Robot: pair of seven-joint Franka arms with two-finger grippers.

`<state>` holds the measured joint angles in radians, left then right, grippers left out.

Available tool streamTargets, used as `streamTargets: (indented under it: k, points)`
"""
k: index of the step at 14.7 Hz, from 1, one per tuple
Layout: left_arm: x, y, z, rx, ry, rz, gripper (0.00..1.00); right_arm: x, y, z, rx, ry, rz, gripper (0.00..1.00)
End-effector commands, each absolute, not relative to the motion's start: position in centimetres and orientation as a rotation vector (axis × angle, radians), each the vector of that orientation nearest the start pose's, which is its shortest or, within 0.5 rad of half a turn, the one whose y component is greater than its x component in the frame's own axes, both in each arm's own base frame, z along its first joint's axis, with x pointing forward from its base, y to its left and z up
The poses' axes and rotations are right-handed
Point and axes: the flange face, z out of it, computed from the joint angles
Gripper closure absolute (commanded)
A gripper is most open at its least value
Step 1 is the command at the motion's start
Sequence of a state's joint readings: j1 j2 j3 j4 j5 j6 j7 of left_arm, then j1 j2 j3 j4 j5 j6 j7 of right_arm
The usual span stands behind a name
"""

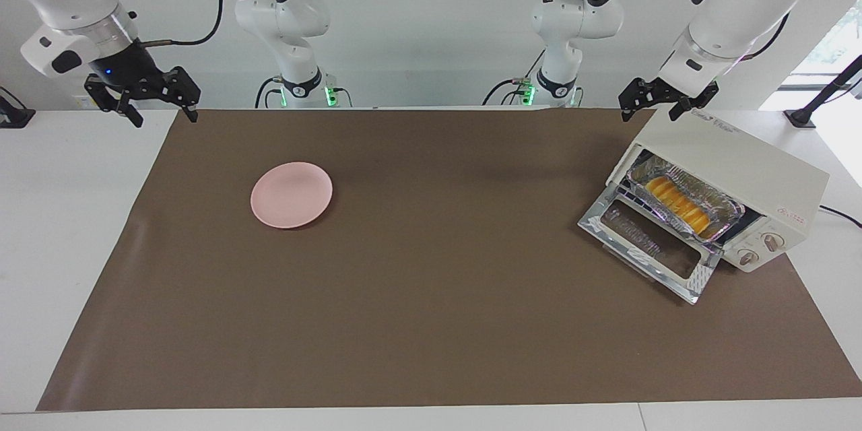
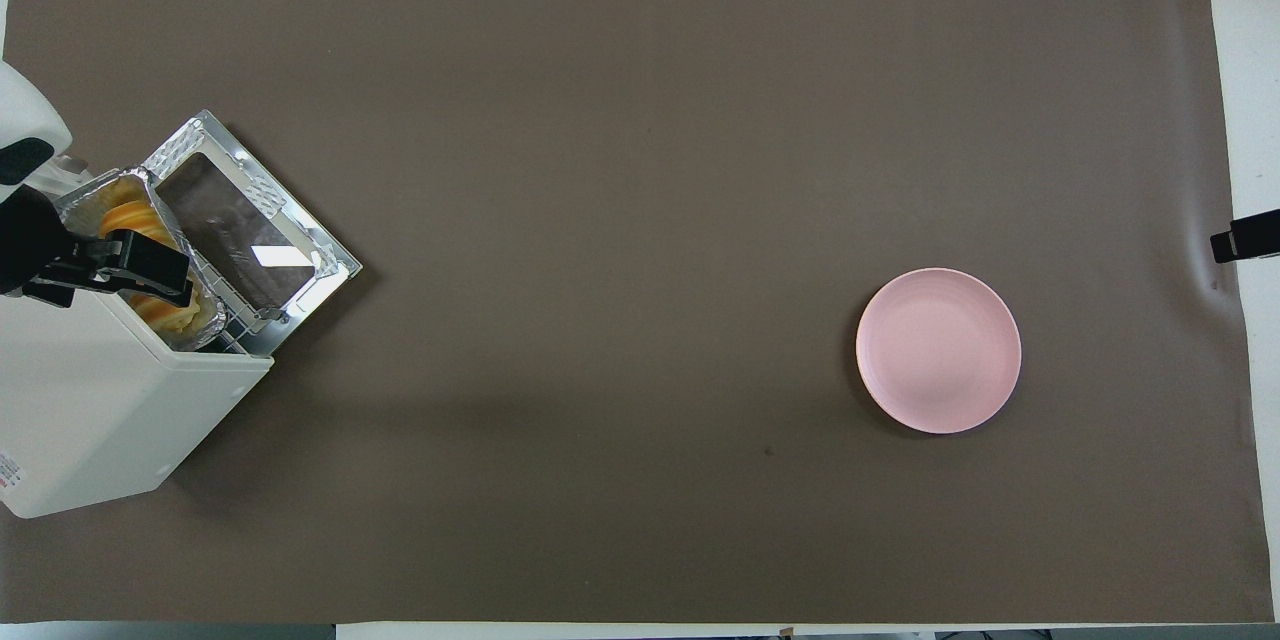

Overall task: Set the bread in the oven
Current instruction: 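Withdraw the left gripper out of the oven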

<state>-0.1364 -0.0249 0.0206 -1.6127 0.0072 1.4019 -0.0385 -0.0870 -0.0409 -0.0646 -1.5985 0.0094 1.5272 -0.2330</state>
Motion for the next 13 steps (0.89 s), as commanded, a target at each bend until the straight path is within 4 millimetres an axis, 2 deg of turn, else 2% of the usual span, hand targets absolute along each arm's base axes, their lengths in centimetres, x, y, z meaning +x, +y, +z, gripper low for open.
streamTargets:
  k: [1, 3, 9, 13]
  points:
    - [51.94, -5.45, 60.05, -3.125, 0.109, 0.279, 0.0, 52.51, -8.1, 63.07, -3.131, -0.154, 0.057, 0.0]
    - [51.82, -6.05, 59.76, -3.124, 0.12, 0.262, 0.0, 52.49, -8.1, 63.06, -3.131, -0.154, 0.059, 0.0]
    - [51.97, -5.43, 59.93, -3.127, 0.099, 0.25, 0.0, 52.49, -8.1, 63.06, -3.131, -0.154, 0.059, 0.0]
    - [51.96, -5.91, 59.92, -3.125, 0.075, 0.25, 0.0, 52.51, -8.1, 63.07, -3.131, -0.154, 0.057, 0.0]
